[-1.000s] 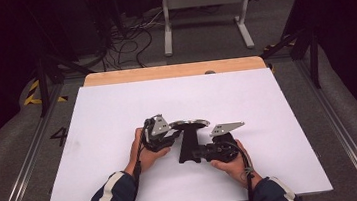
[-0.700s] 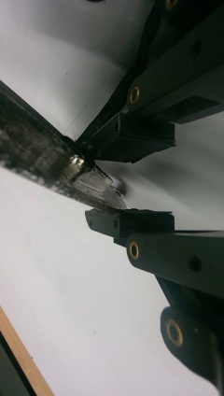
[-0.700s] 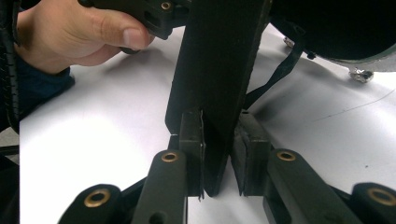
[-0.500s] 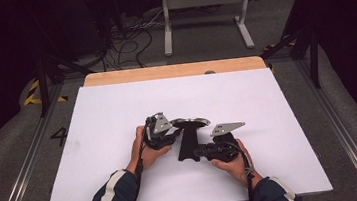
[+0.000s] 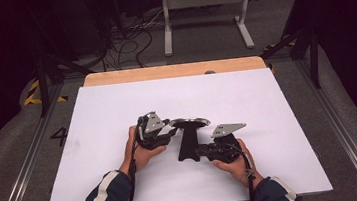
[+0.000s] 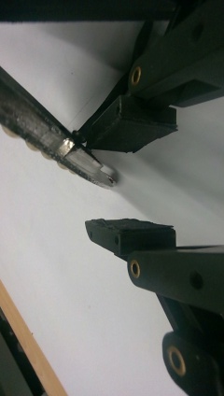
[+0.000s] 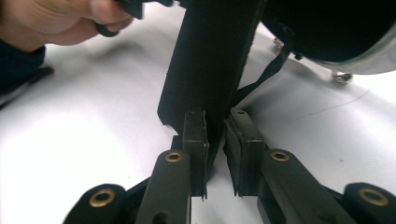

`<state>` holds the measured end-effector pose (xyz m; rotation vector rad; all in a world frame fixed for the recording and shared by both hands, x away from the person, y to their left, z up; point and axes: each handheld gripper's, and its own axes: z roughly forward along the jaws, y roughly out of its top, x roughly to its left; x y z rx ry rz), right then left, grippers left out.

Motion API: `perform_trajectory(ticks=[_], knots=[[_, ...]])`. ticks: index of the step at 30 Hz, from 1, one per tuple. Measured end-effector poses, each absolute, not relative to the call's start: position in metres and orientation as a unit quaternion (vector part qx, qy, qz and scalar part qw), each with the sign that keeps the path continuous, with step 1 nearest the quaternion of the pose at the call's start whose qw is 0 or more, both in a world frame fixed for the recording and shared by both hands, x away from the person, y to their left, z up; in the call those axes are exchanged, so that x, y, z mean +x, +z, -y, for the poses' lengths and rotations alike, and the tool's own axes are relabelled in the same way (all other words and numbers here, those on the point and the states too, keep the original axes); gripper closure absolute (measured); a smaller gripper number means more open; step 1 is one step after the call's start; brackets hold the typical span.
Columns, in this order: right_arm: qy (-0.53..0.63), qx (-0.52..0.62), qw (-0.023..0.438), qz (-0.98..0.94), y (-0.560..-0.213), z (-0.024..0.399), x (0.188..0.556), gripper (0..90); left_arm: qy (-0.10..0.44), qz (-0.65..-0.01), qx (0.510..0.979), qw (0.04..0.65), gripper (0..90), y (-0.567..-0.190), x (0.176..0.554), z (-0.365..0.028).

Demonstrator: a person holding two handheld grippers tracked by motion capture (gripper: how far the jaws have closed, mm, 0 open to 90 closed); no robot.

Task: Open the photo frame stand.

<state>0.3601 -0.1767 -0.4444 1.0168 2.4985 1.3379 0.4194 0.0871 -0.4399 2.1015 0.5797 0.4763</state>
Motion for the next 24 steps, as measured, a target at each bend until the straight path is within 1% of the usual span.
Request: perform_trajectory(ticks=[4,7,9,13,17,21,22,24], knots=[[0.446,0.341,0.070,-0.825,-0.442,0.181,0.358,81.1,0.199,-0.219,0.850,0.436,53.0,-0.436,0.412,-0.095],[0.443,0.337,0.082,-0.827,-0.440,0.182,0.356,82.5,0.203,-0.212,0.850,0.437,51.3,-0.434,0.407,-0.099],[0.441,0.334,0.090,-0.828,-0.439,0.183,0.355,84.1,0.206,-0.212,0.846,0.443,49.5,-0.431,0.405,-0.101],[0.443,0.325,0.097,-0.830,-0.435,0.182,0.351,87.0,0.213,-0.203,0.843,0.450,49.7,-0.427,0.404,-0.099],[0.442,0.313,0.109,-0.834,-0.431,0.180,0.343,89.1,0.218,-0.204,0.834,0.465,47.7,-0.420,0.406,-0.098],[0.442,0.309,0.113,-0.835,-0.429,0.180,0.339,90.0,0.209,-0.206,0.832,0.471,45.4,-0.417,0.410,-0.097],[0.442,0.308,0.115,-0.835,-0.429,0.179,0.337,90.0,0.207,-0.202,0.829,0.479,42.5,-0.415,0.413,-0.097],[0.441,0.307,0.116,-0.835,-0.429,0.179,0.336,90.0,0.200,-0.199,0.828,0.485,41.0,-0.413,0.414,-0.096]])
